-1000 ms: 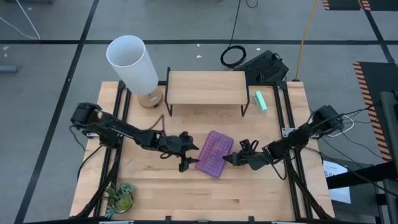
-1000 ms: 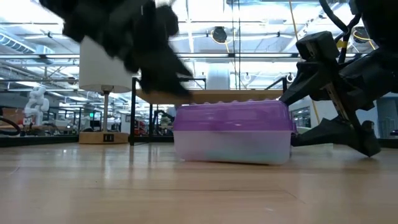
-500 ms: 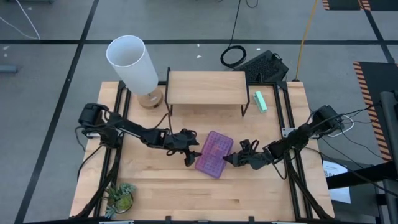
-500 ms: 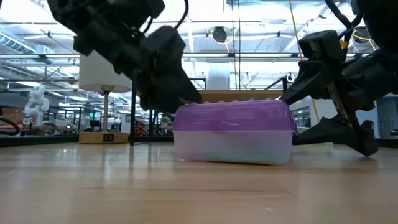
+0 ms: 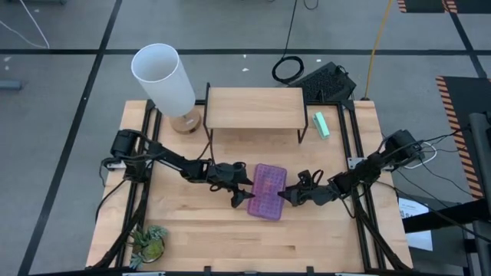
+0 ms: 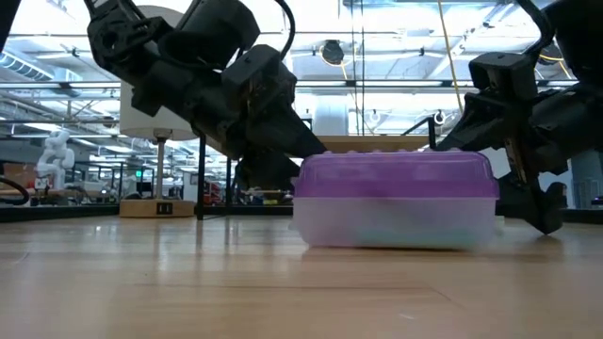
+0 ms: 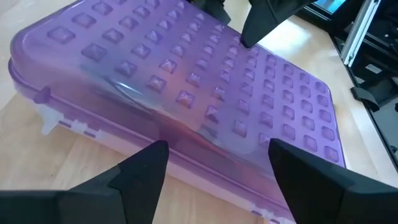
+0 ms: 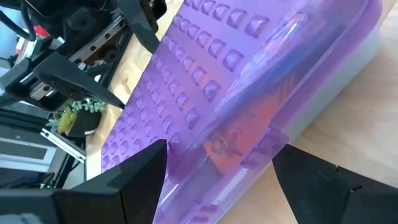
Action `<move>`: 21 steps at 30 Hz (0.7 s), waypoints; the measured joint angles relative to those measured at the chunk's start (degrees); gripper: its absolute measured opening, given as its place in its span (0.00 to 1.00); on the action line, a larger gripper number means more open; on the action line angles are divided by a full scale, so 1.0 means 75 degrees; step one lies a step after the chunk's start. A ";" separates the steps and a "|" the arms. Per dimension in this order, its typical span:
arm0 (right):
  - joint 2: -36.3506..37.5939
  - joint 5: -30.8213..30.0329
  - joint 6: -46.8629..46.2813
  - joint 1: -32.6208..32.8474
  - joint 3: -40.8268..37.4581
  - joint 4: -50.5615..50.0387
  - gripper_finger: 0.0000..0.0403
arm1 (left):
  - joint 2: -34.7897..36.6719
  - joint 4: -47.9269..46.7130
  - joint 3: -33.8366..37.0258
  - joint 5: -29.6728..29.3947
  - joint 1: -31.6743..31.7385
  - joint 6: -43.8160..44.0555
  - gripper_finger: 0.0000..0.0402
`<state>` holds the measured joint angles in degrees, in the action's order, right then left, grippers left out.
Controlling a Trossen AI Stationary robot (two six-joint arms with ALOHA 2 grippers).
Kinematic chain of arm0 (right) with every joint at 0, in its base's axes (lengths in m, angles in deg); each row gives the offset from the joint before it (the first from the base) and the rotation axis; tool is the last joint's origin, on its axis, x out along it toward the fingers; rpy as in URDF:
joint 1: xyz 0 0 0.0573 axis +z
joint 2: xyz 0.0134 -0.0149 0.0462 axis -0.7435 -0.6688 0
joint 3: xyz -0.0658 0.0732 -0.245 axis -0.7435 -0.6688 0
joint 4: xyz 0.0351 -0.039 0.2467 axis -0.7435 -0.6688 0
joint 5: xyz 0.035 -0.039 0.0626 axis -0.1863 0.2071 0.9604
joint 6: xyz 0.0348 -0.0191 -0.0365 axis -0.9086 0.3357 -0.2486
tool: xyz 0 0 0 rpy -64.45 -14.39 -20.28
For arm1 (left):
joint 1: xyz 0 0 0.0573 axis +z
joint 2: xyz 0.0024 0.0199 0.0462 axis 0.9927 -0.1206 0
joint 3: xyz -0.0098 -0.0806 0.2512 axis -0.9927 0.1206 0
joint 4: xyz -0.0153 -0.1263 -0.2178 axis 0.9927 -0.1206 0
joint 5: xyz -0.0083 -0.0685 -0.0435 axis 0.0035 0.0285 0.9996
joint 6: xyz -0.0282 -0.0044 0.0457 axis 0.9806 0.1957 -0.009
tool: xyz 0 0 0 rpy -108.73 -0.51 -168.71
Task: Pack school essentials
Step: Put the violet supply box on the shelf
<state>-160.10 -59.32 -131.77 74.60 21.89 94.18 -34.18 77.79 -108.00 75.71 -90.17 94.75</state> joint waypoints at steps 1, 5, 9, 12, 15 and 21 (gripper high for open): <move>-0.0002 -0.0002 0.0017 0.0000 -0.0003 0.0029 0.70 | -0.0005 0.0033 0.0000 0.0000 -0.0003 -0.0035 0.70; -0.0012 -0.0006 0.0177 0.0000 -0.0010 0.0195 0.70 | -0.0023 0.0265 0.0017 0.0004 -0.0006 -0.0069 0.70; -0.0029 -0.0014 0.0476 -0.0003 -0.0026 0.0525 0.70 | 0.0009 0.0215 -0.0046 0.0012 -0.0012 -0.0139 0.70; -0.0029 -0.0013 0.0499 -0.0006 -0.0026 0.0562 0.70 | 0.0040 0.0158 -0.0076 -0.0015 -0.0015 -0.0152 0.70; -0.0029 -0.0004 0.0621 -0.0015 -0.0026 0.0640 0.70 | 0.0154 -0.0038 -0.0093 -0.0090 -0.0023 -0.0226 0.70; 0.0149 -0.0025 0.0915 -0.0027 -0.0026 0.0647 0.70 | 0.0224 -0.0120 -0.0111 -0.0245 -0.0023 -0.0270 0.70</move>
<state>-158.98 -59.51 -124.91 74.40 21.69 99.03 -32.50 76.89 -108.84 73.87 -90.34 92.72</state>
